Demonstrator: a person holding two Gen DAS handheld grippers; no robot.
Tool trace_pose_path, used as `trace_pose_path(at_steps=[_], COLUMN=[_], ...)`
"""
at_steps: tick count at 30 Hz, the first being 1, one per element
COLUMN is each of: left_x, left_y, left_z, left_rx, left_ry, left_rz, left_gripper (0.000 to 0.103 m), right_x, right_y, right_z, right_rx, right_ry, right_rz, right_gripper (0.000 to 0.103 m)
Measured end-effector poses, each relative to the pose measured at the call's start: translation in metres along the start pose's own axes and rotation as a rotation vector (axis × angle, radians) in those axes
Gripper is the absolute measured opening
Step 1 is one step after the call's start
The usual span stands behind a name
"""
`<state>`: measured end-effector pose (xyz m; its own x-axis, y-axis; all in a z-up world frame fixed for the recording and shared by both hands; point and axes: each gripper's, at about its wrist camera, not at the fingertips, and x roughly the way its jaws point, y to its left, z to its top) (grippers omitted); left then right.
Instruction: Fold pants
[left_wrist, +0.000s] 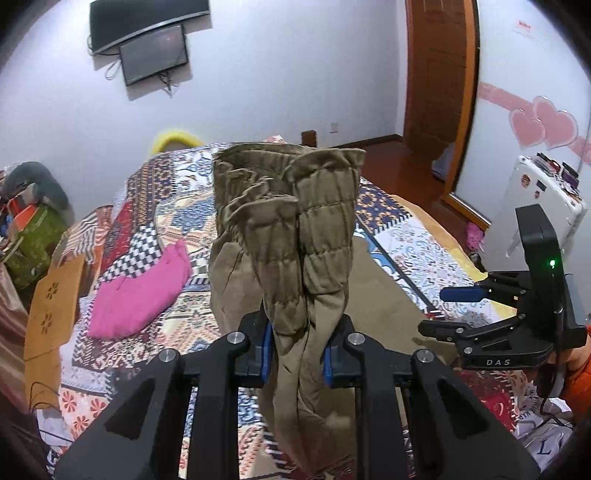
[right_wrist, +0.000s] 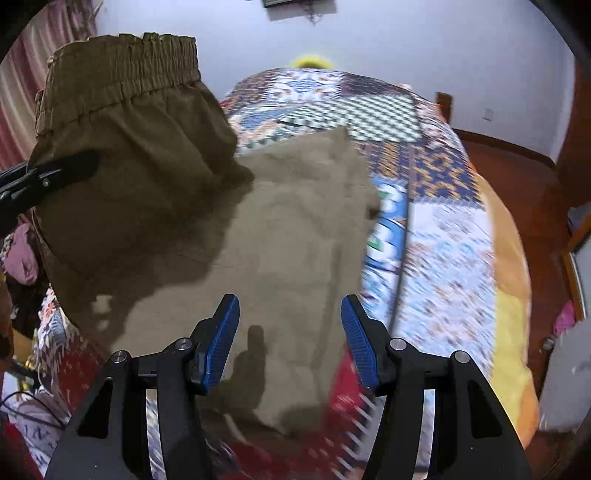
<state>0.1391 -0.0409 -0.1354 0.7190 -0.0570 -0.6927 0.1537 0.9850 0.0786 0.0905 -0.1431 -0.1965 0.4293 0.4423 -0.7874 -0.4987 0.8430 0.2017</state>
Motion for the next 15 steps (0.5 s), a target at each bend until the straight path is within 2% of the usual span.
trace_pose_path(at_steps=[4,7,15], left_x=[0.007,0.012,0.027], left_y=[-0.010,-0.018,-0.040], left_z=[0.001,-0.001,-0.009], left_rx=[0.020,0.037,0.110], left_ry=[0.021,0.044,0.115], left_rz=[-0.025,-0.047,-0.094], left_gripper=[0.020,0.020,0.020], right_x=[0.008,0.018,0.019], right_y=[-0.010,-0.014,-0.018], right_z=[-0.013,-0.021,-0.023], right_rx=[0.010,0.019,0.044], right_ry=[0.051,0.083,0.073], right_rz=[-0.043,-0.034,-0.014], right_gripper=[0.054,0.054,0.054])
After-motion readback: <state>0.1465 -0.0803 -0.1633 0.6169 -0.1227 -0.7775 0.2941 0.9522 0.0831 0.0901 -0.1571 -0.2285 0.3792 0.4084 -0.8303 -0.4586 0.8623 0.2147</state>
